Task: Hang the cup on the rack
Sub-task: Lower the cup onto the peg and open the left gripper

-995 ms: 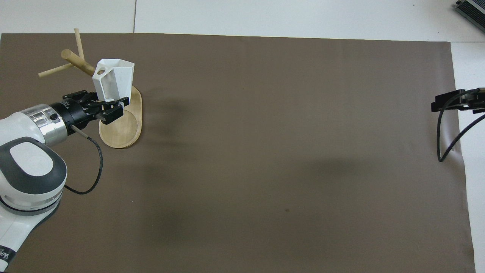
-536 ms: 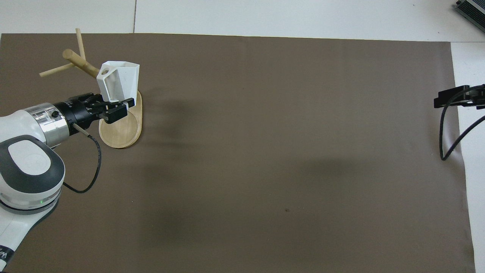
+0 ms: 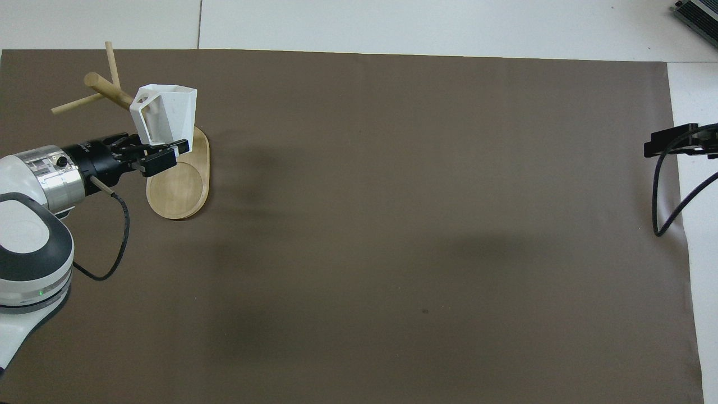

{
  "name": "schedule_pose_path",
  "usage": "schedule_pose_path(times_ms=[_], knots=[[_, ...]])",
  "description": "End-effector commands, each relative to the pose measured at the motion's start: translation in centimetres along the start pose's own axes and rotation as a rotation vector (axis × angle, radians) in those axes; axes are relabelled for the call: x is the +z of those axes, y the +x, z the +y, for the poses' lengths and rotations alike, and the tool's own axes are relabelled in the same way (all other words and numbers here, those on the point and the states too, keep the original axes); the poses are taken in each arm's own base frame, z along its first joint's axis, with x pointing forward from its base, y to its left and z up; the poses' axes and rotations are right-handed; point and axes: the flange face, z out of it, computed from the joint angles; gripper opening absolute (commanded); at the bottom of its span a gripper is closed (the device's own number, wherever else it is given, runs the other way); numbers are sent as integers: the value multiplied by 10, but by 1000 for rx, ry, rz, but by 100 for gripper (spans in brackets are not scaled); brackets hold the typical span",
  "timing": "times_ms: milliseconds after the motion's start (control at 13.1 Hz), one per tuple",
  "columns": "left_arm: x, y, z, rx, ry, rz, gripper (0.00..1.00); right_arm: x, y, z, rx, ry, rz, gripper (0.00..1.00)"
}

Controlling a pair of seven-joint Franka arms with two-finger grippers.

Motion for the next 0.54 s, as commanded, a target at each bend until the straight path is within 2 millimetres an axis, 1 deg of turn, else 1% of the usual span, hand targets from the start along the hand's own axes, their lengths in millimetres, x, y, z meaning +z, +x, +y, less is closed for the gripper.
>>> schedule_pose_path(times_ms=[0,306,459], knots=[[2,-3,7,-20,1,13,0,0,-1,1,23,-1,-18,100],[4,-2,8,-21,-8,12,0,1,-3,0,15,-2,-23,100],[5,0,13,-73,-26,7,0,2,-4,0,13,-4,-24,100]])
